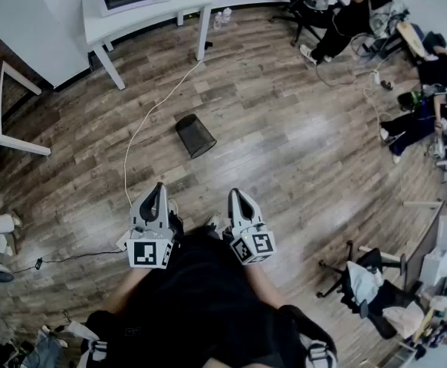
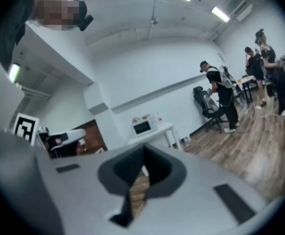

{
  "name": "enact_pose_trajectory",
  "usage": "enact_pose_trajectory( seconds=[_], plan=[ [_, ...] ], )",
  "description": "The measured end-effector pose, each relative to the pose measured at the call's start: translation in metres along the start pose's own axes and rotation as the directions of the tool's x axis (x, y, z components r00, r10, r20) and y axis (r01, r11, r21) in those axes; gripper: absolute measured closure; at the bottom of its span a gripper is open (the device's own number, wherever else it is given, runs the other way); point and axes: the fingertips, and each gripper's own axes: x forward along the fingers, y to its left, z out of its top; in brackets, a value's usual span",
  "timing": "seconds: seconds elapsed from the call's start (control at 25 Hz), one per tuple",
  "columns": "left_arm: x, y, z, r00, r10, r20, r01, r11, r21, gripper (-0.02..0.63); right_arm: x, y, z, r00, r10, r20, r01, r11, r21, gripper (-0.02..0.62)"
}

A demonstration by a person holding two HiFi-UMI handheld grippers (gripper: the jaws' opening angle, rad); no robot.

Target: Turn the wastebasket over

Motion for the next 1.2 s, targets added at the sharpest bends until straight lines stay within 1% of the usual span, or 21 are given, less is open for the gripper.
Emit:
enact_pose_trajectory(
  seconds=[0.12, 0.28, 0.48, 0.64, 0.76, 0.96, 1.2],
  plan=[
    [0.0, -0.005, -0.001, 1.0, -0.006, 0.006, 0.006, 1.0, 0.011, 0.572, -0.003, -0.003, 0.0, 1.0, 0.004, 0.001, -0.004, 1.0, -0.008, 0.564],
    [0.004, -0.016, -0.001, 1.0, 0.0, -0.003, 0.0, 1.0, -0.001, 0.574, -0.008, -0.01, 0.003, 1.0, 0.009, -0.004, -0.009, 1.0, -0.003, 0.563],
    [0.002, -0.031, -0.003, 1.0, 0.0, 0.002, 0.0, 1.0, 0.0, 0.574, -0.017, -0.015, 0.004, 0.999, 0.038, -0.012, -0.038, 0.999, -0.016, 0.563],
    [-0.002, -0.048, -0.009, 1.0, 0.012, -0.011, -0.013, 1.0, -0.011, 0.574, -0.03, -0.024, 0.008, 0.999, 0.053, -0.005, -0.053, 0.999, -0.009, 0.563],
    [-0.004, -0.063, -0.012, 1.0, 0.019, -0.001, -0.019, 1.0, 0.004, 0.574, -0.039, -0.036, 0.009, 0.998, 0.063, -0.01, -0.063, 0.998, -0.005, 0.563],
    [-0.012, -0.087, -0.018, 0.998, 0.056, 0.0, -0.056, 0.998, -0.004, 0.574, -0.051, -0.058, 0.0, 0.994, 0.097, -0.043, -0.098, 0.995, -0.022, 0.563],
    [-0.017, -0.091, -0.024, 0.995, 0.1, -0.015, -0.1, 0.995, -0.013, 0.574, -0.043, -0.077, -0.009, 0.991, 0.104, -0.078, -0.107, 0.994, -0.035, 0.563]
  ],
)
